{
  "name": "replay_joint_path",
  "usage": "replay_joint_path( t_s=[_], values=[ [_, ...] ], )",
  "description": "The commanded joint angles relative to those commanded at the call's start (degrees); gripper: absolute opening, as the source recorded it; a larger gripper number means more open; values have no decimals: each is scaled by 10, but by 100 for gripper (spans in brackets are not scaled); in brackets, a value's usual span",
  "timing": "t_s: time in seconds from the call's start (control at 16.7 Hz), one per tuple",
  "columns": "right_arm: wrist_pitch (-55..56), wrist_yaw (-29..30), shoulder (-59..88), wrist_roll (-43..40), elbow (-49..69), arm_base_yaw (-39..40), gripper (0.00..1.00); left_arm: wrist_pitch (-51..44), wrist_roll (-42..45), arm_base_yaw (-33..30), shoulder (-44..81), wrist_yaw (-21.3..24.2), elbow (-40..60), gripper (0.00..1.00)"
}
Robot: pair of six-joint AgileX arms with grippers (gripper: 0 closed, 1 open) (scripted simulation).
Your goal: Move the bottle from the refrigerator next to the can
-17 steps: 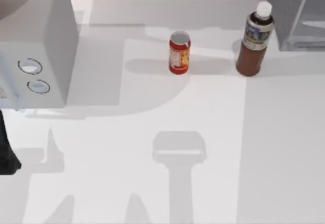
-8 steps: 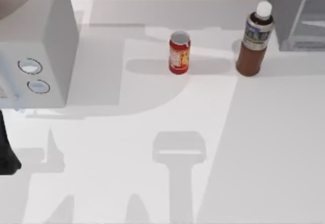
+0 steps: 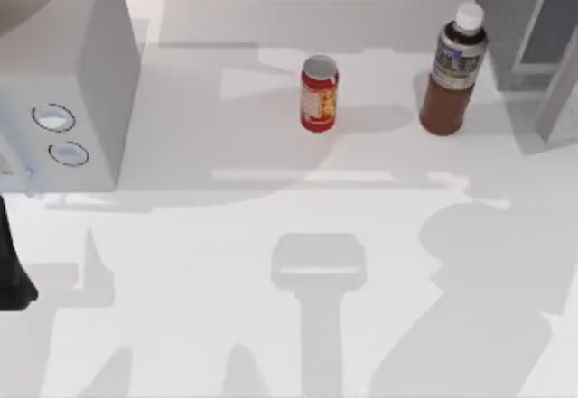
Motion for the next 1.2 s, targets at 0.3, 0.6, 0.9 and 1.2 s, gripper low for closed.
replay_joint_path(
  t_s=[0.3,0.6,0.9,1.2],
  values=[
    [56,122,-36,119,-73,133,100,0,0,0,0,0,0,100],
    [64,131,-38,134,-89,147,100,0,0,0,0,0,0,100],
    [54,136,2,132,-50,136,100,0,0,0,0,0,0,100],
    [27,137,106,132,79,138,100,0,0,0,0,0,0,100]
  ],
)
